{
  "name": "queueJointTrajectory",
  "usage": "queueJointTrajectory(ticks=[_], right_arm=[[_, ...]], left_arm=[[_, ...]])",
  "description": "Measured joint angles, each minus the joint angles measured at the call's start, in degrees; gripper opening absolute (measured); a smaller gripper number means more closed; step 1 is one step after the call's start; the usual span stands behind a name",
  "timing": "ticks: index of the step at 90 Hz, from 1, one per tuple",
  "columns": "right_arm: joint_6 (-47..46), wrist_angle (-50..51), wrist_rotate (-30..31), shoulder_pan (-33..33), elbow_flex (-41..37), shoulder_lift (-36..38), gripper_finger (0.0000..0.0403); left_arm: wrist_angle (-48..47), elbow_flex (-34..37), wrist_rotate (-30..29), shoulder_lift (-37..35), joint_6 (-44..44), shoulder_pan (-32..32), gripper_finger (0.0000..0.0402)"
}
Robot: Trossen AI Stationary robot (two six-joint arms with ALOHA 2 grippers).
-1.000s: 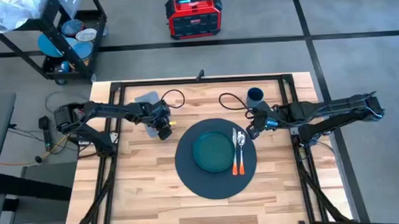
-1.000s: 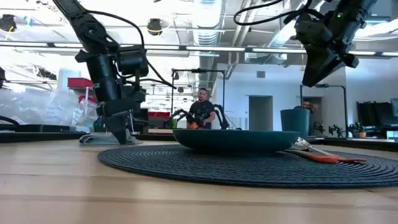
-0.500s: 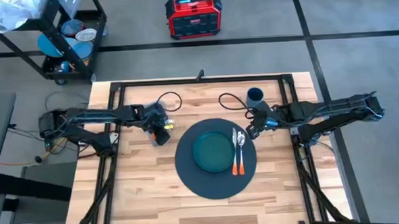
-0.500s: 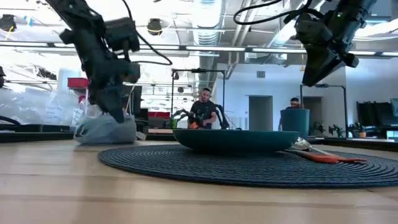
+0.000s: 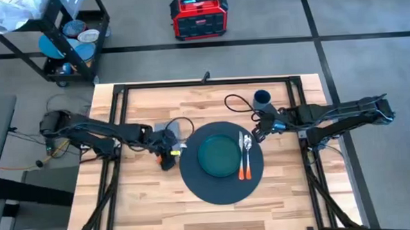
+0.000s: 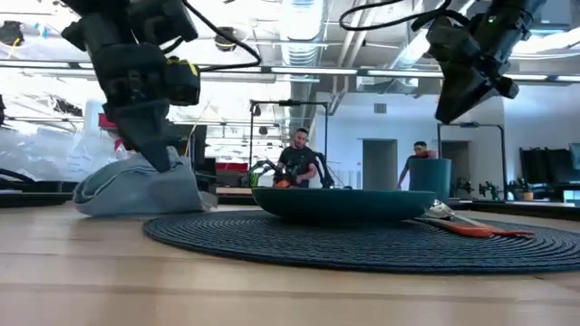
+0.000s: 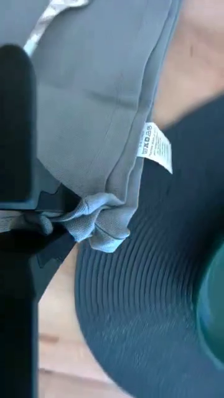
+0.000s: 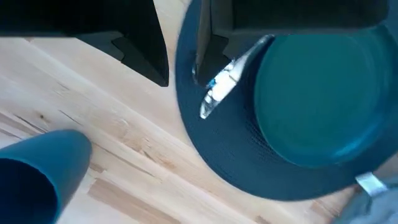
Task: Set table place
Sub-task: Put the gray table napkin to the left of the blue tablemat
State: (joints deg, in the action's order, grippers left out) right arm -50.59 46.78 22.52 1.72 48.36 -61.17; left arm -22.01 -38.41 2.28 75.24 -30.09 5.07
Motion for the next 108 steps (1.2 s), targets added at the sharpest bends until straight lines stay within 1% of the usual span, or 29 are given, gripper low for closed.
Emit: queueJointTrajectory(ticks=[28, 51, 78, 89, 108], right_arm=[[0.0, -1.2, 0.0, 0.0, 0.0, 0.0, 0.0072], [1.0, -1.2, -0.1, 0.0, 0.0, 0.0, 0.0072], [1.1, -1.0, -0.5, 0.0, 0.0, 0.0, 0.0072], [1.2, -1.0, -0.5, 0.0, 0.0, 0.0, 0.0072], [1.5, -1.0, -1.8, 0.0, 0.0, 0.0, 0.0072]], left_arm=[[7.5, -0.1, -0.2, 4.7, -5.7, 6.4, 0.0000], [12.7, -0.1, -0.9, 5.3, -11.4, 10.2, 0.0000], [10.9, -1.0, -1.2, 5.5, -13.3, 14.0, 0.0001], [8.7, -1.0, -1.2, 5.5, -13.7, 14.0, 0.0027], [8.9, -1.0, -0.9, 5.5, -13.6, 14.0, 0.0107]])
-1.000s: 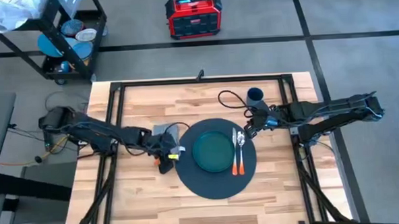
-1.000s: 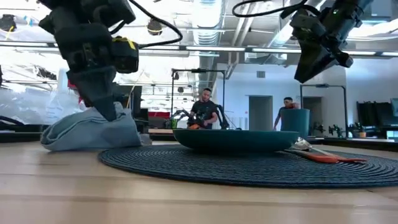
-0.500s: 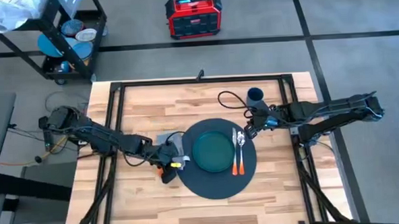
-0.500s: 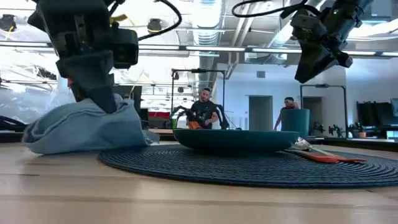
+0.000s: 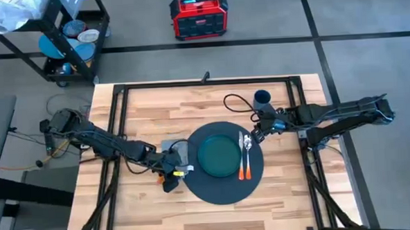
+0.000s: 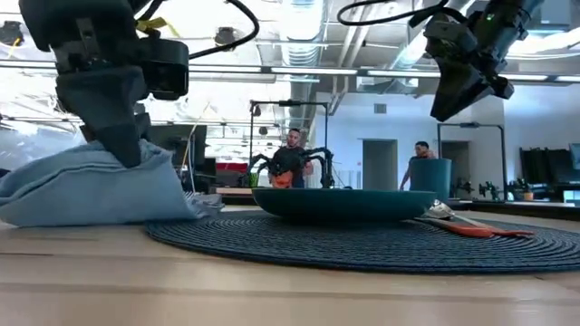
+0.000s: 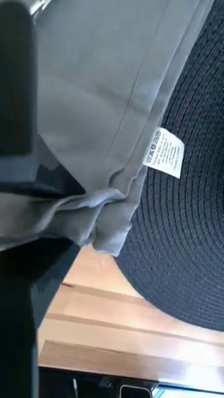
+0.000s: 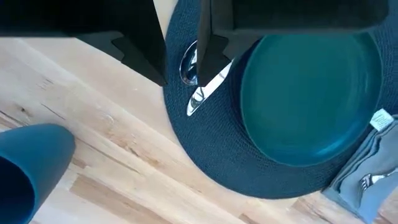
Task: Set table place
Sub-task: Put the gray table napkin to the left of the blue tablemat
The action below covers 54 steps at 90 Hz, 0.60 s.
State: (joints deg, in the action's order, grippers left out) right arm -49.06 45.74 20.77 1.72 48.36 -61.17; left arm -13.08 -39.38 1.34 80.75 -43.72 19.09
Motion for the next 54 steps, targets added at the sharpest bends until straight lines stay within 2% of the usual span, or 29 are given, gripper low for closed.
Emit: queueJointTrajectory(ticks=[23, 42, 54], right_arm=[[0.0, 0.0, -0.1, 0.0, 0.0, 0.0, 0.0072], [0.0, 0.0, -1.2, 0.0, 0.0, 0.0, 0.0072], [-0.1, 0.0, -1.5, 0.2, 0.0, 0.0, 0.0072]], left_arm=[[-1.2, 0.0, 2.1, 0.0, -1.1, 1.4, 0.0165], [-4.6, 0.0, 2.8, -0.4, -4.6, 2.4, 0.0173], [-8.6, 0.0, -1.6, -2.2, -8.9, 1.4, 0.0172]])
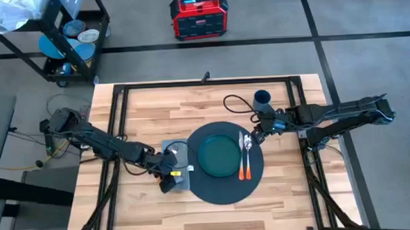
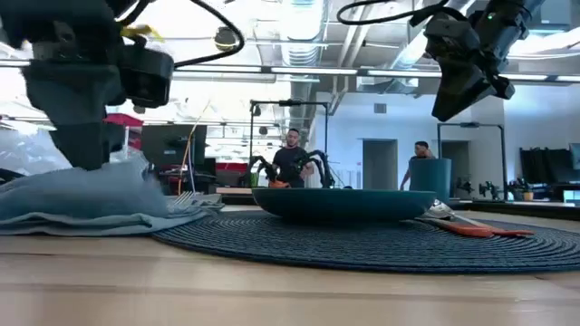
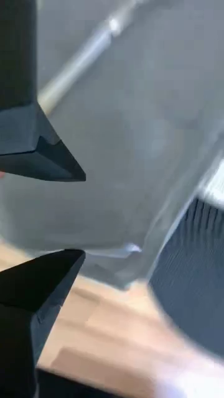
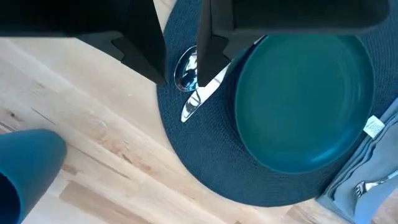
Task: Set table place
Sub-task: Put the gray table napkin to the left of the blue tablemat, then adjust the orange fork on the gray table napkin
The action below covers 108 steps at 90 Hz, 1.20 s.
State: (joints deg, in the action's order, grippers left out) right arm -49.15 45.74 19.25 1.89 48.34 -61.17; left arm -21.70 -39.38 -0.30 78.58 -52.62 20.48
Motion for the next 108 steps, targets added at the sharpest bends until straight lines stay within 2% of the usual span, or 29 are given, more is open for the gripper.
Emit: queueJointTrajectory(ticks=[11, 20, 40, 60, 81, 100, 108], right_arm=[[0.0, 0.0, -0.5, 0.0, 0.0, 0.0, 0.0072], [0.0, 0.0, -1.2, 0.0, 0.0, 0.0, 0.0072], [0.0, 0.0, -1.2, 0.0, 0.0, 0.0, 0.0072], [0.0, 0.0, -1.2, 0.0, 0.0, 0.0, 0.0072], [0.0, 0.0, -1.2, 0.0, 0.0, 0.0, 0.0072], [0.1, 0.0, -1.2, 0.0, 0.0, 0.0, 0.0072], [0.1, 0.1, -1.2, 0.0, 0.0, 0.0, 0.0072]], left_arm=[[-3.3, 0.0, -5.1, -2.5, -2.3, -1.2, 0.0162], [-8.1, 0.0, -7.1, -2.9, -3.8, -2.5, 0.0147], [-9.1, 0.2, -7.3, -1.6, -0.1, -6.3, 0.0108], [-8.7, 0.2, -7.2, -1.6, 4.6, -9.7, 0.0100], [-8.9, 0.2, -4.3, -1.3, 7.5, -13.2, 0.0100], [-5.9, 0.2, 2.8, 4.0, 9.3, -14.0, 0.0100], [-4.3, 0.2, 3.4, 5.5, 8.8, -13.9, 0.0100]])
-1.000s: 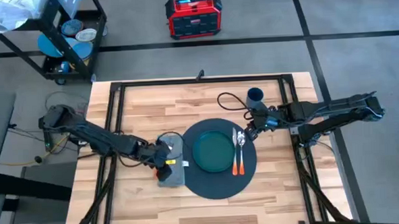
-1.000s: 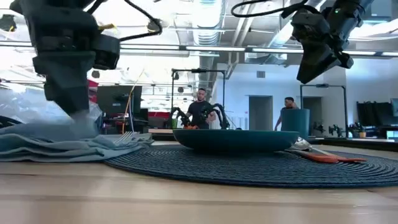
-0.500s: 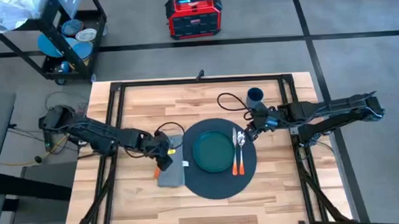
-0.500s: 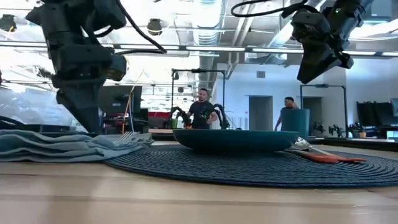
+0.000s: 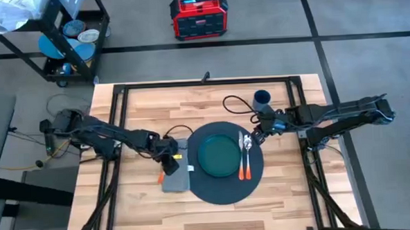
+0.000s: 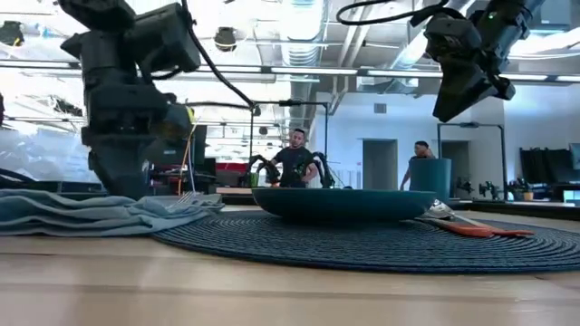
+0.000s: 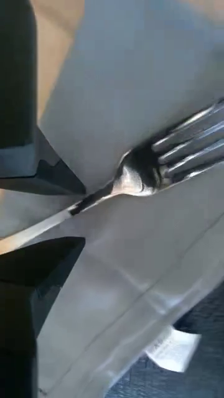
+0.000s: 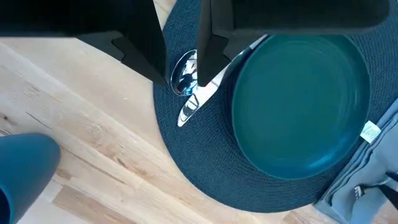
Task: Set table place
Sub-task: Adjust the orange fork on the gray table napkin
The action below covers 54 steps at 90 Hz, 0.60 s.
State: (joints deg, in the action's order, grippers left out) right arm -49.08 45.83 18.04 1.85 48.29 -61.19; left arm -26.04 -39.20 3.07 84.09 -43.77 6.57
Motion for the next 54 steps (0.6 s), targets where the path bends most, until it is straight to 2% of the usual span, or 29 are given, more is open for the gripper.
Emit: queueJointTrajectory(ticks=[17, 33, 54], right_arm=[[0.0, 0.0, 0.0, 0.0, 0.0, 0.0, 0.0072], [0.0, 0.0, 0.0, -0.1, 0.0, 0.0, 0.0072], [0.0, 0.0, 0.0, -0.1, 0.0, 0.0, 0.0072]], left_arm=[[-0.5, -0.3, -0.2, 0.3, 0.0, -0.3, 0.0088], [-1.6, -0.3, -0.1, 0.2, 0.9, -0.3, 0.0011], [-3.8, -1.5, 0.8, 0.2, 2.6, -0.3, 0.0002]])
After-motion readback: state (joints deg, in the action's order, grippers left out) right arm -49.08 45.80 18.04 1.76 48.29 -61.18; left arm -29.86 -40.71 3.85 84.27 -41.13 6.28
